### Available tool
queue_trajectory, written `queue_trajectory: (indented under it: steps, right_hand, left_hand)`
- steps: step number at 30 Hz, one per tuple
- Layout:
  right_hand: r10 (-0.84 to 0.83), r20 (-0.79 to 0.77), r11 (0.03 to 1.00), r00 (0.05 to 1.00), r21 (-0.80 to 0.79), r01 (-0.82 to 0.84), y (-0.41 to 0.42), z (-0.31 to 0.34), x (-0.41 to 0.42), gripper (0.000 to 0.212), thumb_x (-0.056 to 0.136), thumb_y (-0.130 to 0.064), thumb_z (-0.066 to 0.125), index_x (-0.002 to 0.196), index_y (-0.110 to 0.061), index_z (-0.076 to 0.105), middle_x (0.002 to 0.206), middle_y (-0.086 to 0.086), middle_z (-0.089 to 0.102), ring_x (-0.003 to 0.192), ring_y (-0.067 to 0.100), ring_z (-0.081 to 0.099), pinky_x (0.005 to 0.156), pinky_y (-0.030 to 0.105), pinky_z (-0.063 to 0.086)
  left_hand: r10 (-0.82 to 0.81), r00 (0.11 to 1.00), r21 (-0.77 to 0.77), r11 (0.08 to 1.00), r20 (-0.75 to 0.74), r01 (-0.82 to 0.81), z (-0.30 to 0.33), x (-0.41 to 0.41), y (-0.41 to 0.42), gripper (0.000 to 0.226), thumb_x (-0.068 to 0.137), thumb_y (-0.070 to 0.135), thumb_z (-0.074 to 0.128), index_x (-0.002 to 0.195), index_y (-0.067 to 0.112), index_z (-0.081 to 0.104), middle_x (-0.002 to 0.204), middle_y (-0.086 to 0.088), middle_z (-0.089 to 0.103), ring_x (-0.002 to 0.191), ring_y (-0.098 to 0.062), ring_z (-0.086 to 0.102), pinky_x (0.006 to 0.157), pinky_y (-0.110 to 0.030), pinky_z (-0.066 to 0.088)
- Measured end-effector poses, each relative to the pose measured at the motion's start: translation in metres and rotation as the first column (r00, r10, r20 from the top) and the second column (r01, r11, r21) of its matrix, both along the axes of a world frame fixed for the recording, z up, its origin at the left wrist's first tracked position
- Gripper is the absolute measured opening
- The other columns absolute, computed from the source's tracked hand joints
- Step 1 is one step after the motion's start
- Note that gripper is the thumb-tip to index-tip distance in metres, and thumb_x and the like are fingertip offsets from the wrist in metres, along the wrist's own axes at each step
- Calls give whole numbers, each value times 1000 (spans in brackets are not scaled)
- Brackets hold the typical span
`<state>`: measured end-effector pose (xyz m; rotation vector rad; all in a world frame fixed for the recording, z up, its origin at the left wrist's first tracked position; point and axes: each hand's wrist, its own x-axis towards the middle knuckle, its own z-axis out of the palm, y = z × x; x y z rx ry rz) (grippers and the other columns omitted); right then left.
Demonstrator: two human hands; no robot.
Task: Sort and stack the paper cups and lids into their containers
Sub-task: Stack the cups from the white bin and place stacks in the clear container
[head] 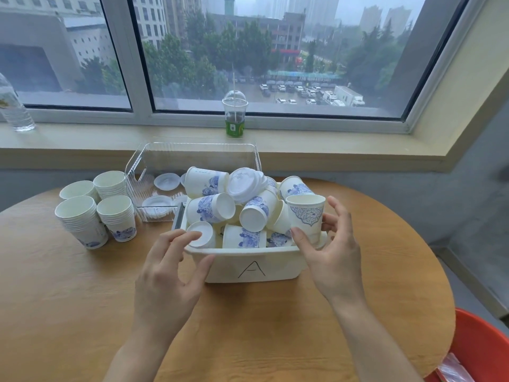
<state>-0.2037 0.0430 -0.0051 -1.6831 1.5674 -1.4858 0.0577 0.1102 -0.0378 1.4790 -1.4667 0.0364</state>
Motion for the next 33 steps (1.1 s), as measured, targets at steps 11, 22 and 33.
queue_trajectory:
  steps: [11,22,33]
  right_hand:
    - [322,-53,946,945,-26,-323,41,10,33,77,84,-57,79,149,-38,42,126,-14,68,122,14,62,94,15,43]
    - [244,-246,961,938,-71,-268,25,7,10,64,87,-53,72,144,-40,47,125,-23,60,111,5,57,99,27,45]
    - [-21,-389,989,921,125,75,-65,19,-15,57,94,-59,64,142,-30,51,129,-6,62,120,21,59,104,47,47]
  left_hand:
    - [-273,892,14,955,-360,297,42,-64,-3,51,89,58,65,133,32,65,114,16,72,101,-20,67,75,-38,52]
    - [-230,876,42,961,-424,272,55,-67,-7,41,82,54,79,116,34,69,102,15,75,95,-12,68,77,-15,48]
    - [-211,919,108,960,-332,259,42,-50,2,50,82,47,80,126,29,65,113,9,71,106,-14,65,85,-29,51]
